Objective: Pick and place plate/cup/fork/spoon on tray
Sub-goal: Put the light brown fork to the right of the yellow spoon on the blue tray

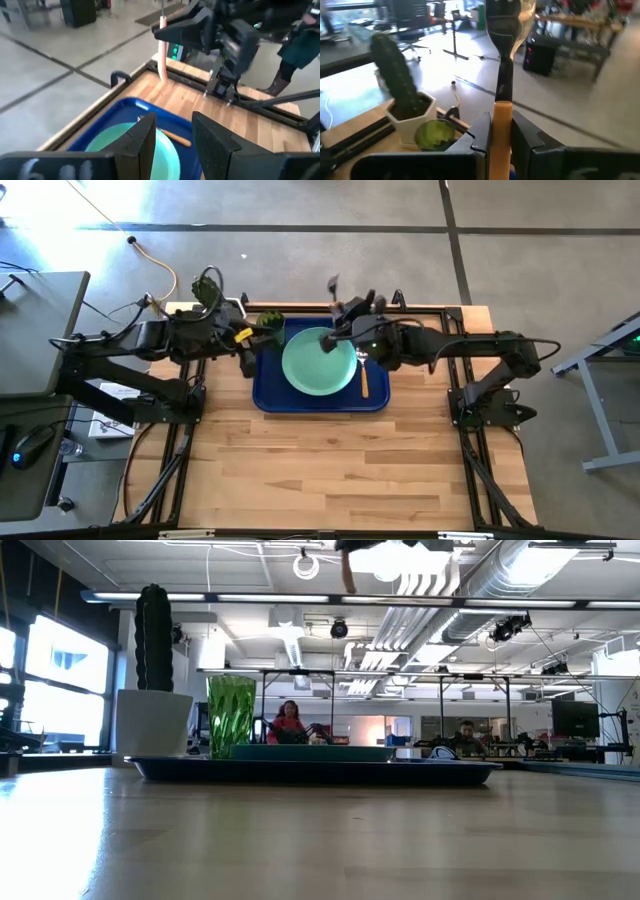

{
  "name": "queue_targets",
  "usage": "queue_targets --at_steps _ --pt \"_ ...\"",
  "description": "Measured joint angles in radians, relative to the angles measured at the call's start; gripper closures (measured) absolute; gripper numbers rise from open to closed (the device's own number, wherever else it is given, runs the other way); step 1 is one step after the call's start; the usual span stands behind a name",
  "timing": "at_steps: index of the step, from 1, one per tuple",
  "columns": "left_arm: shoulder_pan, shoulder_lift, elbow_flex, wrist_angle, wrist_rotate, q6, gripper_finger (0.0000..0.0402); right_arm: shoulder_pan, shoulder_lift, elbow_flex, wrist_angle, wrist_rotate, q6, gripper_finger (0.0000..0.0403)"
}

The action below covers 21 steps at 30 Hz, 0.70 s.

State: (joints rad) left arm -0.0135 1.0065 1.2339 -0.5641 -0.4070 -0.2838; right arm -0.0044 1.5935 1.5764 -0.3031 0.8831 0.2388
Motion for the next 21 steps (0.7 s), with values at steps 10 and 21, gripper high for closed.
queue_targets --at_steps 10,21 --pt "0.0 -0.081 0.0 -0.019 -0.014 0.197 0.0287 -0.087 -0.05 0.0 -0.354 -0.001 0.411 0.0378" --pt "0.0 -0.133 0.0 -0.069 -0.071 0.368 0.0287 -0.12 -0.034 -0.088 -0.595 -0.101 0.835 0.0378"
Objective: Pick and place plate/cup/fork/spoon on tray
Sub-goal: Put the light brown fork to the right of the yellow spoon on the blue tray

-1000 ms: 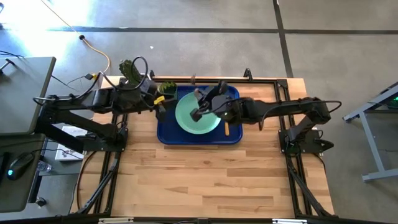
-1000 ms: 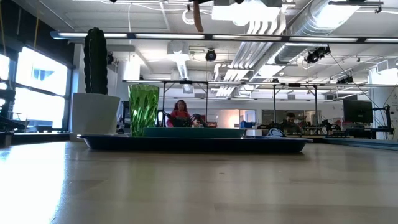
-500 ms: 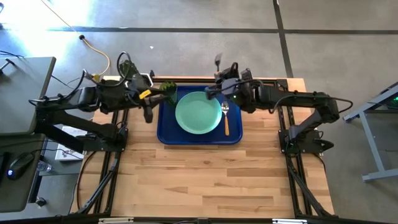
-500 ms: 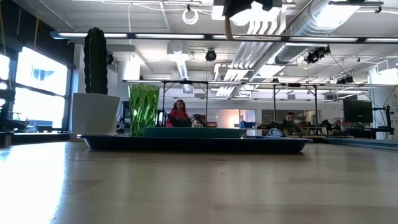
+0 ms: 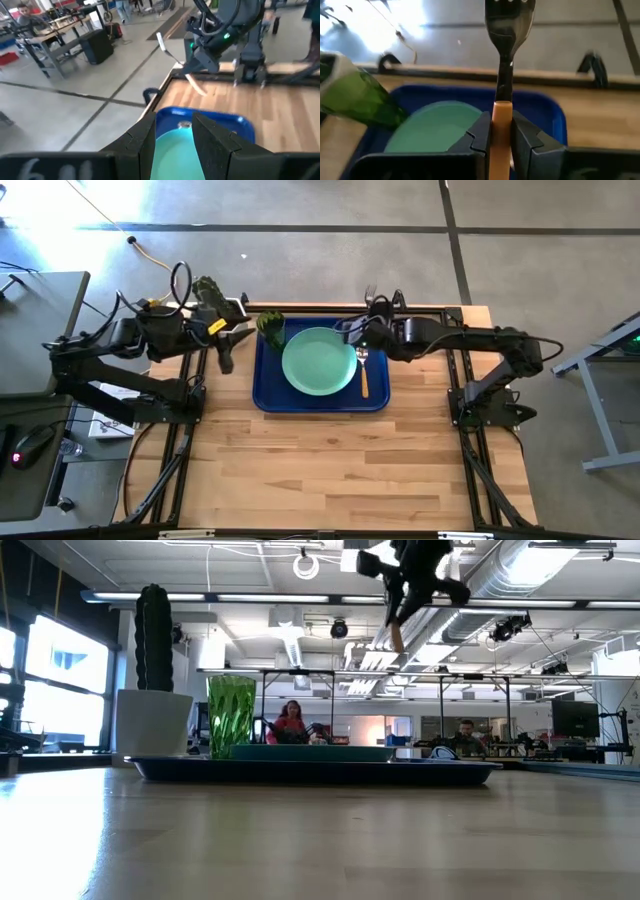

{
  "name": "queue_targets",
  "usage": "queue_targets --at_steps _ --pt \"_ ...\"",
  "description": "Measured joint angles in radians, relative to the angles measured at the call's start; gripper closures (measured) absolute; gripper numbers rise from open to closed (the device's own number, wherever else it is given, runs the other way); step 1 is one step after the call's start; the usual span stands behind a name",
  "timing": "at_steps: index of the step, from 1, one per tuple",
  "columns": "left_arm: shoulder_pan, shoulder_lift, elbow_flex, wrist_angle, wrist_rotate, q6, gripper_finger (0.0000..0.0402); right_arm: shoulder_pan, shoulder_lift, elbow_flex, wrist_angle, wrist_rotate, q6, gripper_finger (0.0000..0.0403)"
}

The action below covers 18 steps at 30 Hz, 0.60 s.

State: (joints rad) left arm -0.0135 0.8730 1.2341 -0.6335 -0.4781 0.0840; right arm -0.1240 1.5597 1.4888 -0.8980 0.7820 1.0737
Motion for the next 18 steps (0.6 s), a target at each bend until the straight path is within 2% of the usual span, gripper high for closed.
queue_targets --at_steps 12,18 --pt "0.0 -0.016 0.0 -0.109 -0.034 0.026 0.0287 -0.01 0.001 -0.254 0.008 -0.239 0.226 0.0378" --pt "0.0 -0.016 0.0 -0.114 -0.034 0.026 0.0287 -0.016 0.001 -0.349 0.058 -0.348 0.258 0.0378"
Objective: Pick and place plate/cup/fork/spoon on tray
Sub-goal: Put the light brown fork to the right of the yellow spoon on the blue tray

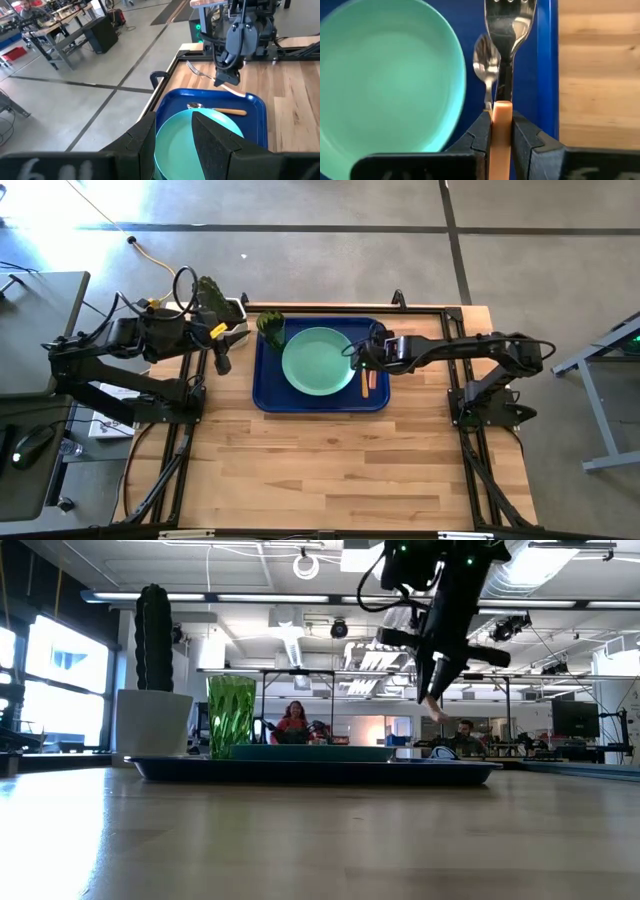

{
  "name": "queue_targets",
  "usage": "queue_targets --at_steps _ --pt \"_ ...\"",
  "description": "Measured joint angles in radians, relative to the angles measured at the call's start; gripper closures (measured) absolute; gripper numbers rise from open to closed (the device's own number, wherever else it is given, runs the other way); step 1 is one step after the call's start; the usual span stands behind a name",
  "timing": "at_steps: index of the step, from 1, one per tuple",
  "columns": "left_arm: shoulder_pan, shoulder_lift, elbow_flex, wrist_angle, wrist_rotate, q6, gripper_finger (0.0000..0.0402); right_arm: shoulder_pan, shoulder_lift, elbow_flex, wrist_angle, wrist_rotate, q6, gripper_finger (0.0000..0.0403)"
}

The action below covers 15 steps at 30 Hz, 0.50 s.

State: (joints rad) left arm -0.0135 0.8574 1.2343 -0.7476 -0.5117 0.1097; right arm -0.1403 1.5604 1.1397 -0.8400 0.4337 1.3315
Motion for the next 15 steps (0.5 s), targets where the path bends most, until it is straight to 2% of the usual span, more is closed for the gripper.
queue_targets --at_steps 7,15 --pt "0.0 0.001 0.0 0.001 -0.008 -0.001 0.0287 -0.03 0.01 -0.012 0.008 -0.084 -0.038 0.0378" --pt "0.0 0.001 0.0 0.003 -0.126 -0.003 0.0287 -0.1 0.044 -0.011 0.019 -0.211 -0.103 0.0378"
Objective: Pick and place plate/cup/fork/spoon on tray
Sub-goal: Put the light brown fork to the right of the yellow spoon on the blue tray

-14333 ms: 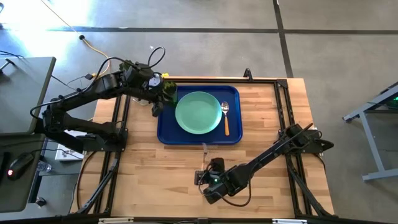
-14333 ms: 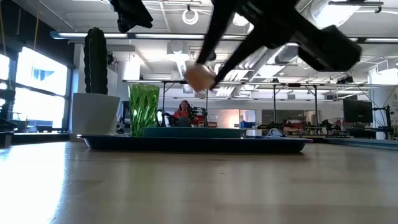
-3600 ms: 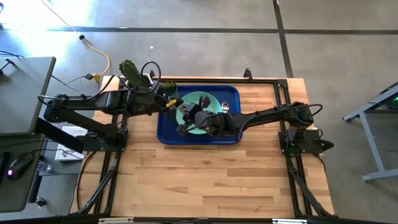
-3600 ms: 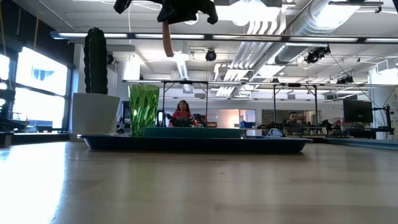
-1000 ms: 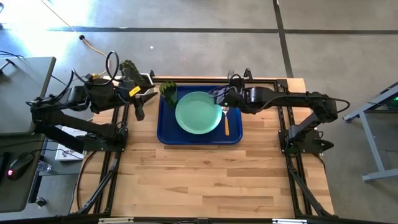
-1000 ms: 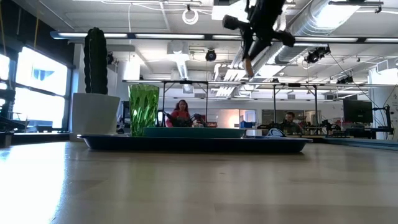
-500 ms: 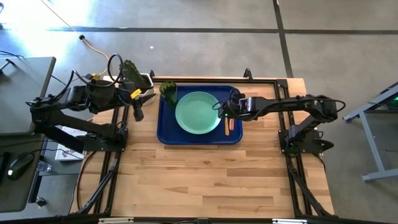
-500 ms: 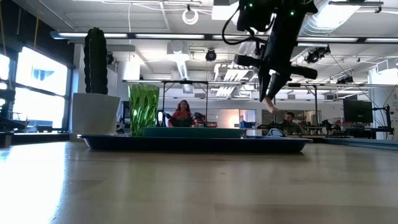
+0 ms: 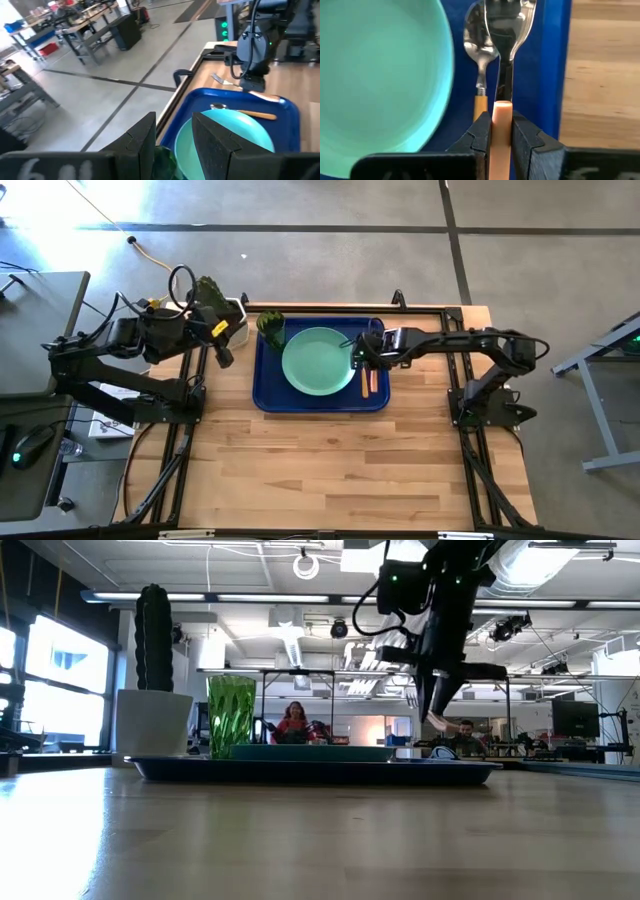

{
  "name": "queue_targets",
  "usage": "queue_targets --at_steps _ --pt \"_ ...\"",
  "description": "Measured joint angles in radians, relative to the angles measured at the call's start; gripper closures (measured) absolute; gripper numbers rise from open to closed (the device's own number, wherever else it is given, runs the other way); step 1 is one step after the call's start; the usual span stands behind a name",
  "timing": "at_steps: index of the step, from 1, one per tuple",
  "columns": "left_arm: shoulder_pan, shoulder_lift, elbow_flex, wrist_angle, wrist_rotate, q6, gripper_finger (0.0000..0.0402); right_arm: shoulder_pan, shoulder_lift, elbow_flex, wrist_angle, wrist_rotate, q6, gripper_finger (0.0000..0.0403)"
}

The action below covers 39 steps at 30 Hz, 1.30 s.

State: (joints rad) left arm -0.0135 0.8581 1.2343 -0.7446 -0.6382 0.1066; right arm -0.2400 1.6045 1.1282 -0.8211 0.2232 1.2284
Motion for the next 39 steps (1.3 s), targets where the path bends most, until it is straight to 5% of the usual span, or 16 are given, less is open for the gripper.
queue_targets --at_steps 15,39 --pt "0.0 0.0 0.0 -0.001 -0.053 -0.001 0.0287 -0.068 0.118 0.0 0.016 -0.138 -0.082 0.0378" --pt "0.0 0.001 0.0 -0.001 -0.057 -0.024 0.0287 -0.119 0.191 0.0 0.02 -0.148 -0.149 0.0378"
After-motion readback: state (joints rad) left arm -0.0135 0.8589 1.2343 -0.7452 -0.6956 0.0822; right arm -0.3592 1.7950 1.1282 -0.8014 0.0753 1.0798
